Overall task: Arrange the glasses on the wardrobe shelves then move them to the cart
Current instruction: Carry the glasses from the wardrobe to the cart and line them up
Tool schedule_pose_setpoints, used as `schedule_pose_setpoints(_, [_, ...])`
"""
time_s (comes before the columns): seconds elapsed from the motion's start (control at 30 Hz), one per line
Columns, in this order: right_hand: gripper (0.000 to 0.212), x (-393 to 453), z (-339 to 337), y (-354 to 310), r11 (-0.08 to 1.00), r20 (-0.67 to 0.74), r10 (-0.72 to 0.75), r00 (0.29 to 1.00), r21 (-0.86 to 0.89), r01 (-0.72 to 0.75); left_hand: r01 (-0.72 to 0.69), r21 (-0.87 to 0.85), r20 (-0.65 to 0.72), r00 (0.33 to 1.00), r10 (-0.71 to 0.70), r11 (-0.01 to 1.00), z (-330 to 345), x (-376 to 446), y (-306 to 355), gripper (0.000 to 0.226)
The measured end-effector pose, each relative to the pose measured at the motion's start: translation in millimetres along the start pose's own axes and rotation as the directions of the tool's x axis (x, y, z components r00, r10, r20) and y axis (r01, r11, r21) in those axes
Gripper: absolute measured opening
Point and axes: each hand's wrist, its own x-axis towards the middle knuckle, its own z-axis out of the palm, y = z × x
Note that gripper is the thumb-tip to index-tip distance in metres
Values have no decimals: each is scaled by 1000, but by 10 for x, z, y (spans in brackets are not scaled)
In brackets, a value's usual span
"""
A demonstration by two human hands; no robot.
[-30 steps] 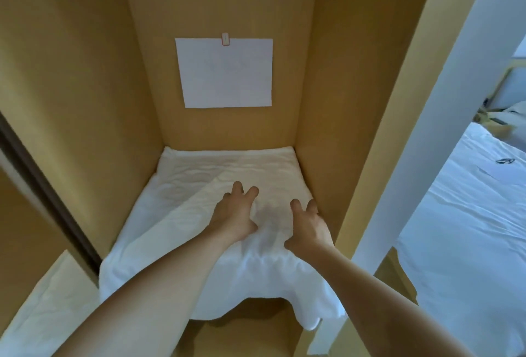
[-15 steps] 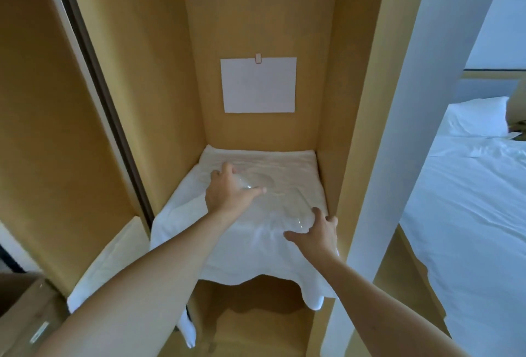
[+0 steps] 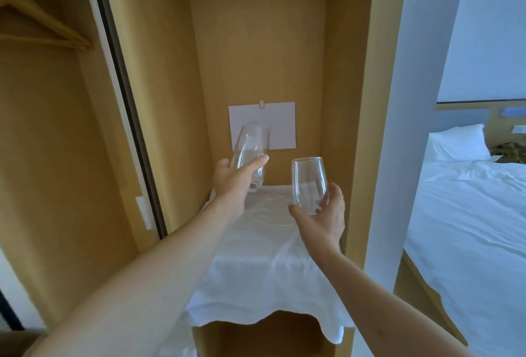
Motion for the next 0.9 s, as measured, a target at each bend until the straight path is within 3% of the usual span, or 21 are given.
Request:
schedule_pose_setpoints(0.1, [100, 30, 39, -139, 997, -23, 25, 999, -78, -27, -15, 23, 105, 994, 13, 1000, -60, 35, 45, 58])
schedule_pose_setpoints(0.27, [102, -46, 75, -221, 999, -138, -2, 990, -42, -4, -73, 23, 238, 969, 65, 997, -146, 83, 62, 64])
schedule_pose_setpoints(0.43, [104, -168, -104, -257, 1000, -296, 18, 955, -7, -21, -40, -9, 379, 925, 40, 999, -32, 14, -18, 75])
schedule_pose_setpoints(0.57, [103, -295, -440, -305, 994, -400, 66, 914, -53, -95, -26, -57, 547, 836, 53, 998, 186, -179, -61, 65])
schedule_pose_setpoints(0.73, [103, -536, -1033, -343, 985, -522, 69, 850, -99, -141, 118, -86, 733, 680, -17, 989, 581, -618, -91, 104])
schedule_pose_setpoints(0.9, [98, -836, -1637, -387, 976, -656, 54, 753, -126, -180, 151, -21, 832, 551, -67, 988, 937, -1149, -124, 109])
